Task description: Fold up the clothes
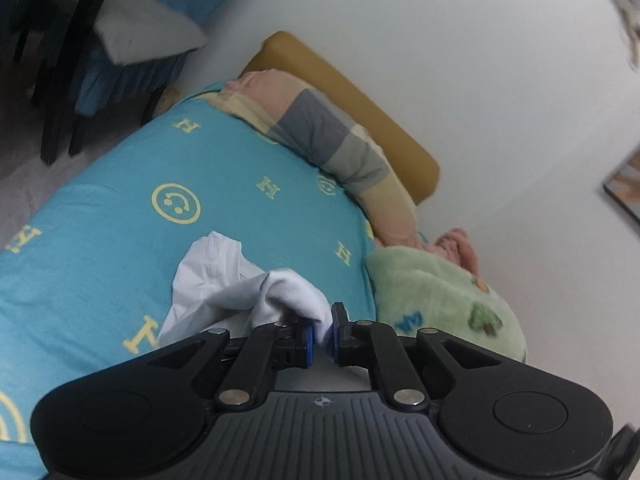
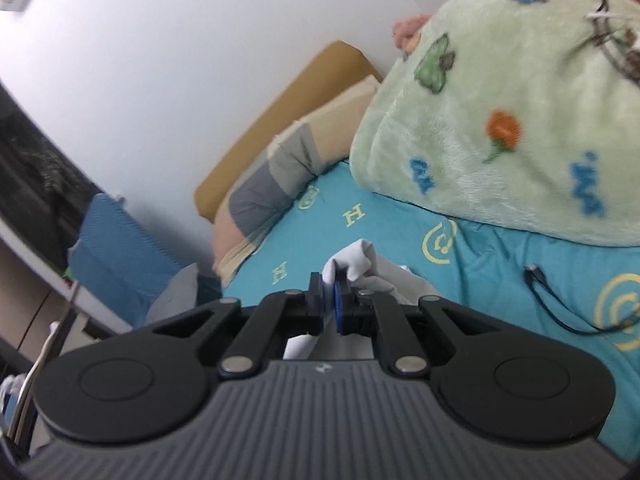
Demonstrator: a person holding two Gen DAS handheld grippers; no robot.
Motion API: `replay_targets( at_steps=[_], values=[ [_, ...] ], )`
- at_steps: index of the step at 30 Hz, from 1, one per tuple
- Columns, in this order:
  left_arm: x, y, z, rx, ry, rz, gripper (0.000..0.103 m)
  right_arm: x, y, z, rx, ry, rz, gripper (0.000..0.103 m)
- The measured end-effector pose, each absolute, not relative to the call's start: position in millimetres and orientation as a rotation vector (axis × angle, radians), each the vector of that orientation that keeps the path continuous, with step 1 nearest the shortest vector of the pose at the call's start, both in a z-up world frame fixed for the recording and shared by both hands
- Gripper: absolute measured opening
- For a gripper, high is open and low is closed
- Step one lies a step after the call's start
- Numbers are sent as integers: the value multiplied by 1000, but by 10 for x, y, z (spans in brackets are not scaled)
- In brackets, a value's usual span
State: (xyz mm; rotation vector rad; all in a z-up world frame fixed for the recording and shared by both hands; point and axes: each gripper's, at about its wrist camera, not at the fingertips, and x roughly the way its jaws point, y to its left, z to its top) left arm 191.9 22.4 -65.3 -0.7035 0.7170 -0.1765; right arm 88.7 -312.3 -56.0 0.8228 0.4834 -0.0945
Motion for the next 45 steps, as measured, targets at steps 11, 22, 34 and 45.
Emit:
replay_targets(
  at_steps=[11,22,34,45],
  values=[
    [2633,256,-1478,-710,722,-145,13,1637,-3230,-1463,846,572,-107,9],
    [2891,240,-1560,-656,689,-232,59,2043,-3184,-1655,818,583,-7,38],
    [2742,-88,-1517,-352,732,-233,87,1952,-2891,-1492,592,584,123,62],
    [2901,-346,-1876,-83,800,-174,87,2423,-2521,-1952,213,700,59,38]
  ],
)
